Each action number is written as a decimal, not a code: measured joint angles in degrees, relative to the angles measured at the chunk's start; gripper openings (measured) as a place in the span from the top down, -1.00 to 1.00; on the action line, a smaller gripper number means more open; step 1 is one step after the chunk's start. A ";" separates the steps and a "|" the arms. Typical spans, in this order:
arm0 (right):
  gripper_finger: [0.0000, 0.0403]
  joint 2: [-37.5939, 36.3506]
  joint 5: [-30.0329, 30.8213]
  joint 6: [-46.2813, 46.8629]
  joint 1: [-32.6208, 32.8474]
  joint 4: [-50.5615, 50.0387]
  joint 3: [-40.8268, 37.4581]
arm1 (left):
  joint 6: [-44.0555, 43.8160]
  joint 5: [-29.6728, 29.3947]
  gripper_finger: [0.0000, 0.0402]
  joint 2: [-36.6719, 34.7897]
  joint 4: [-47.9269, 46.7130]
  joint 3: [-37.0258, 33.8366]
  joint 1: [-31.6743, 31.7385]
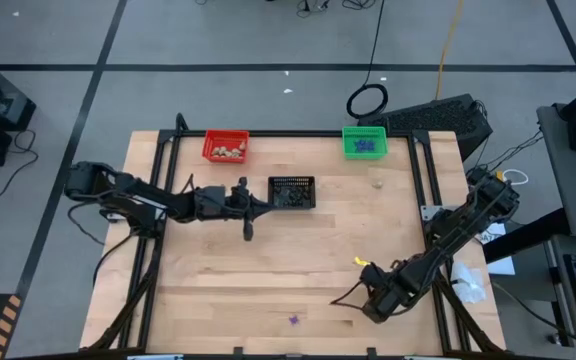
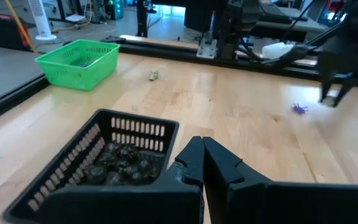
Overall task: Sort Halloween decoration
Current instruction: Put the white skull toy into the orange bin
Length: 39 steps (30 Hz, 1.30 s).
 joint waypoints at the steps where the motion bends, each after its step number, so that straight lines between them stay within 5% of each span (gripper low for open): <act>1: 0.76 0.00 0.59 -2.21 -0.51 -0.70 0.96 | 0.00 0.14 1.00 -1.26 -1.39 -0.10 0.17; 15: 0.75 0.00 13.82 -39.93 -20.84 0.37 7.14 | -0.07 0.10 1.00 -20.60 -0.33 -14.75 2.77; 26: 0.74 3.91 15.13 -70.86 -42.55 18.15 16.71 | 0.46 -0.37 1.00 -30.64 -4.32 -17.11 5.37; 39: 0.74 25.70 15.02 -79.40 -53.82 37.03 37.91 | 1.57 -4.08 1.00 -39.58 -9.77 -17.09 5.35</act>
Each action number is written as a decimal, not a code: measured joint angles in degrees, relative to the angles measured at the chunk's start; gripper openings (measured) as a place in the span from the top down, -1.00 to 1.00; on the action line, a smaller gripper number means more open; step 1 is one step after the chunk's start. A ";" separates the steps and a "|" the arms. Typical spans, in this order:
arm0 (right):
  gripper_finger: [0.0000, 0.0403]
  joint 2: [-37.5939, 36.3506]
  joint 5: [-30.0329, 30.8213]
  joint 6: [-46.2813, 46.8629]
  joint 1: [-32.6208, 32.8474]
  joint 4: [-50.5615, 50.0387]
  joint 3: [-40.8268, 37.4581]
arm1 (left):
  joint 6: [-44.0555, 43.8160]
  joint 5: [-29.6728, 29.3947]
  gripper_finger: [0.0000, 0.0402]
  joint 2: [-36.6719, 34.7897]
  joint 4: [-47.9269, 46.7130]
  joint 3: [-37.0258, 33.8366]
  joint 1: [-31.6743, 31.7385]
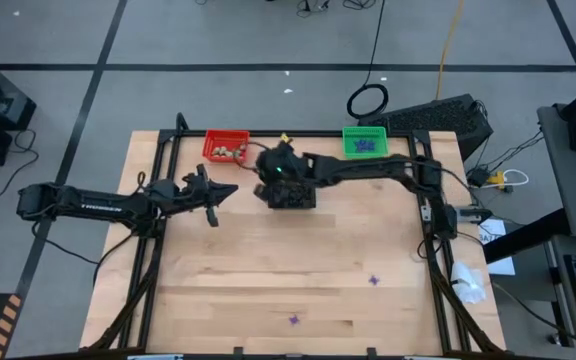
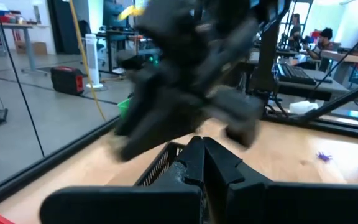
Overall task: Sort Halloween decoration
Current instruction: Put the white skull toy into the orange bin, then put the violet spider toy into the green bin
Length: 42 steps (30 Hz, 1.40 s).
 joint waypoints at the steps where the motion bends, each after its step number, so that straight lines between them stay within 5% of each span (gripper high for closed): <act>1: 0.74 1.56 -0.02 0.00 -0.66 1.01 1.59 | 0.00 -0.04 1.00 -0.11 -0.01 0.00 0.00; 9: 0.75 13.32 -0.12 1.22 -4.27 11.69 10.32 | 0.02 -0.06 1.00 -0.19 -0.54 0.00 -0.04; 20: 0.75 24.95 -0.15 2.38 -6.63 11.92 23.00 | 0.02 -0.28 1.00 -0.19 -0.87 0.02 -0.05; 29: 0.72 26.37 -0.26 6.17 -8.15 11.15 23.99 | 0.02 -0.28 1.00 -0.19 -1.08 0.02 -0.04; 42: 0.29 26.07 -0.35 7.96 -8.25 8.13 24.02 | 0.02 -0.28 1.00 -0.19 -1.06 0.02 -0.04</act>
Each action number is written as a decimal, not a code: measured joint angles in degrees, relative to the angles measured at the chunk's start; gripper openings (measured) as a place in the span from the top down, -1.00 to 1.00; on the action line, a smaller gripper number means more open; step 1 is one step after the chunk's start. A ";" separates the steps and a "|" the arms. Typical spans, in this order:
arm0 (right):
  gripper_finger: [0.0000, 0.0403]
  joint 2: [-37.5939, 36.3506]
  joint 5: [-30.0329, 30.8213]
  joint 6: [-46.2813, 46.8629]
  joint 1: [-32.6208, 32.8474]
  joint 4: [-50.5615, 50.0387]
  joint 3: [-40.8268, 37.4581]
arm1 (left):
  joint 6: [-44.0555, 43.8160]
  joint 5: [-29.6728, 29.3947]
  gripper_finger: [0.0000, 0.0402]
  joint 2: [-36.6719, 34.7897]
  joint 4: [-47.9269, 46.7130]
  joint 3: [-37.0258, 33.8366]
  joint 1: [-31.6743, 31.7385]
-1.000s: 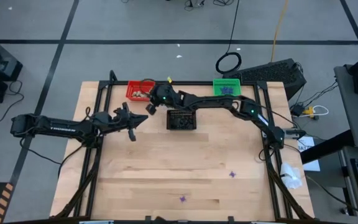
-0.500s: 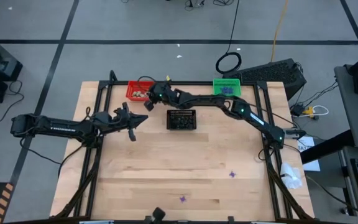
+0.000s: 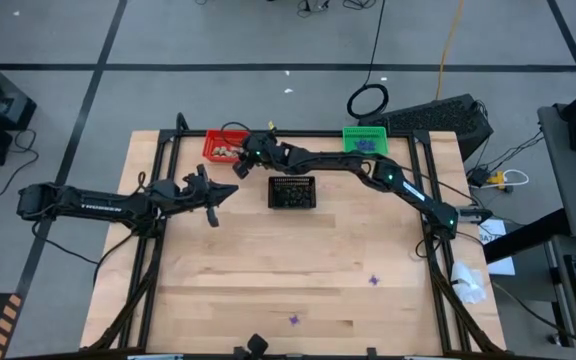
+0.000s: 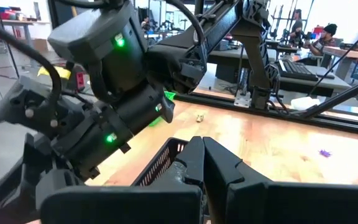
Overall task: Sort Halloween decoration
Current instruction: Put the violet spider toy into the green bin
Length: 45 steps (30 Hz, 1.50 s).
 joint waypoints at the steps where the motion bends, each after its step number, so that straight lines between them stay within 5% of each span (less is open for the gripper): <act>1: 0.26 -0.23 0.00 -0.01 0.02 -0.03 0.00 | -0.02 0.00 1.00 0.00 0.00 0.00 0.00; 9: 0.23 -6.99 0.06 -1.40 0.69 -5.19 -0.04 | 0.00 0.00 1.00 0.00 0.11 0.00 0.00; 18: 0.94 -20.35 3.26 -9.15 0.59 -17.83 -3.73 | -0.02 1.44 1.00 0.00 0.29 0.00 0.00; 31: 1.00 -42.10 4.50 -5.25 5.94 22.06 -56.67 | -2.10 9.53 1.00 0.57 1.46 0.16 -0.82; 38: 1.00 -59.78 4.76 -2.77 11.41 22.82 -77.72 | -1.07 3.23 1.00 8.08 -11.22 9.49 -8.84; 45: 1.00 -75.57 4.83 -0.22 16.55 19.78 -90.25 | 0.34 -1.56 1.00 27.12 -12.91 22.10 -20.89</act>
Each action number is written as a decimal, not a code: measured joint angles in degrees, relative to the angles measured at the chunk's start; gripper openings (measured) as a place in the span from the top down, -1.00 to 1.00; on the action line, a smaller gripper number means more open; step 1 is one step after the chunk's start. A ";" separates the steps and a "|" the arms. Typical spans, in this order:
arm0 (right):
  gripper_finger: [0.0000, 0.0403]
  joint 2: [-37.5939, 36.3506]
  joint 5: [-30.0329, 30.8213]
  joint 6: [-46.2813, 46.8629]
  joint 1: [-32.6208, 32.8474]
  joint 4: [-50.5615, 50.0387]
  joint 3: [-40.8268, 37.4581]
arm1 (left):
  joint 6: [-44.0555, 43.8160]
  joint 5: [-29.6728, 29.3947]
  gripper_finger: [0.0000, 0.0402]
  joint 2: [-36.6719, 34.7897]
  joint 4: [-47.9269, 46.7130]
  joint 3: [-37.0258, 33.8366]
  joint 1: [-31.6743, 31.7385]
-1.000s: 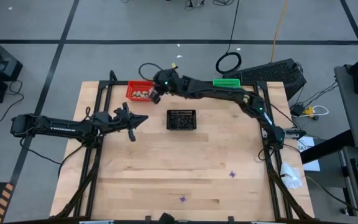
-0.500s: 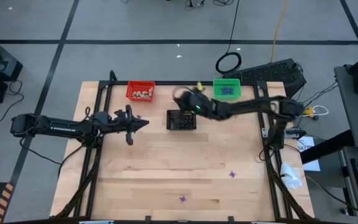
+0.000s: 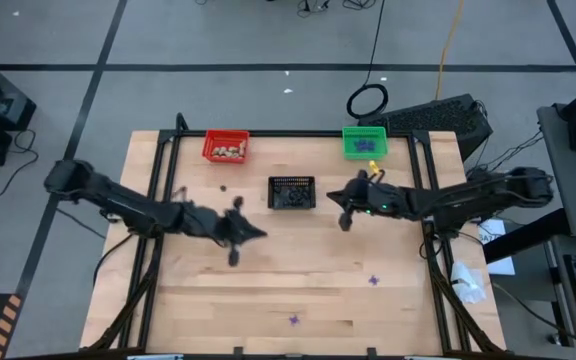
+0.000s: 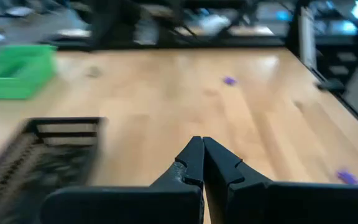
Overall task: Sort Halloween decoration
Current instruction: Put the violet spider toy into the green bin
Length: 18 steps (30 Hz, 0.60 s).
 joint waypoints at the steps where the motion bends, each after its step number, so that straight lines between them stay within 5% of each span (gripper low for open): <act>1: 1.00 -1.52 0.07 -0.08 0.50 -0.73 -0.94 | -0.01 -0.04 1.00 2.81 -0.08 1.82 -1.42; 9: 1.00 -7.74 0.18 -3.33 2.45 -1.93 -4.39 | -1.42 -0.12 1.00 21.89 -1.13 15.81 -11.14; 18: 1.00 -7.89 0.15 -4.23 2.45 -1.97 -4.37 | -9.29 3.36 0.98 34.30 -6.71 26.42 -14.86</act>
